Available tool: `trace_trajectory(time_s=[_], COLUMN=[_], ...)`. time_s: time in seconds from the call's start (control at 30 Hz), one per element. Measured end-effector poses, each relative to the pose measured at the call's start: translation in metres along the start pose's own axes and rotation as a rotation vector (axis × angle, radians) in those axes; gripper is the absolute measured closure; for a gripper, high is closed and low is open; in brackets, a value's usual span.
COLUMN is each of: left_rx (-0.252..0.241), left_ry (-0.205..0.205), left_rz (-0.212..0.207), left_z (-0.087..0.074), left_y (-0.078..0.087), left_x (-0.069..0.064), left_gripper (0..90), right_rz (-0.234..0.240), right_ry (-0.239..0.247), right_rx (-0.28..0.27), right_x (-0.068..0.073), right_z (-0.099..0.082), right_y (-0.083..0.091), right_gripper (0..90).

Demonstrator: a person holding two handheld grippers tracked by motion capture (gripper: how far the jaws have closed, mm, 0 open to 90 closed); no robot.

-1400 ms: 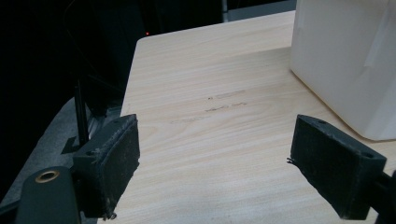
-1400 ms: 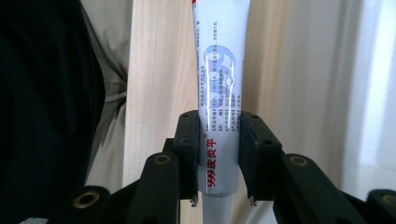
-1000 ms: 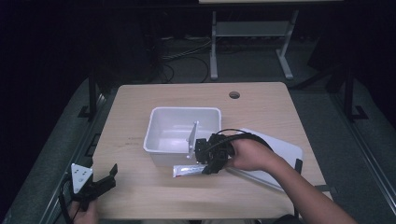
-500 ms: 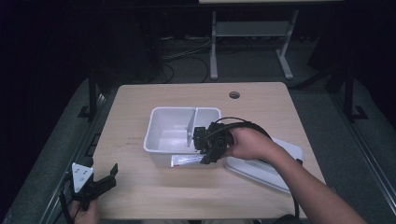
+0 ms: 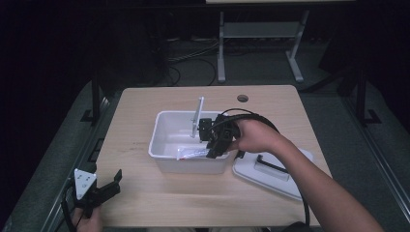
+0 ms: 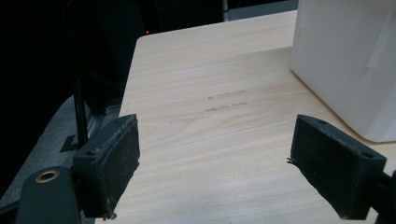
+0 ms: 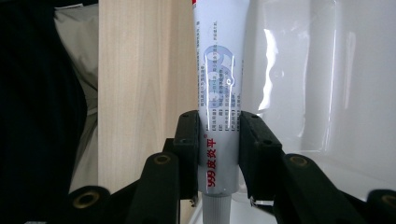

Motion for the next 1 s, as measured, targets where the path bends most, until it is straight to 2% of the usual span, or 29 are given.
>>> trace_trajectory(time_s=[0.43, 1.0], left_rx=[0.002, -0.002], left_ry=[-0.004, -0.004], left_rz=[-0.006, -0.008], left_z=[0.000, 0.000], left_y=[-0.002, -0.002], left_x=[-0.002, -0.001], left_gripper=[15.0, 15.0], right_rz=[-0.004, -0.001], right_ry=[-0.016, -0.063], right_rx=[0.000, 0.013], right_x=[-0.012, -0.029], right_z=[-0.002, -0.005], right_y=[-0.004, -0.012], right_gripper=[69.6, 69.6])
Point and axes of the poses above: each handheld gripper's, and its own axes: y roughly backward along the jaws, z roughly out of its top, x roughly to its left, the point moved 1 cm from there along -y, roughly forward along the jaws
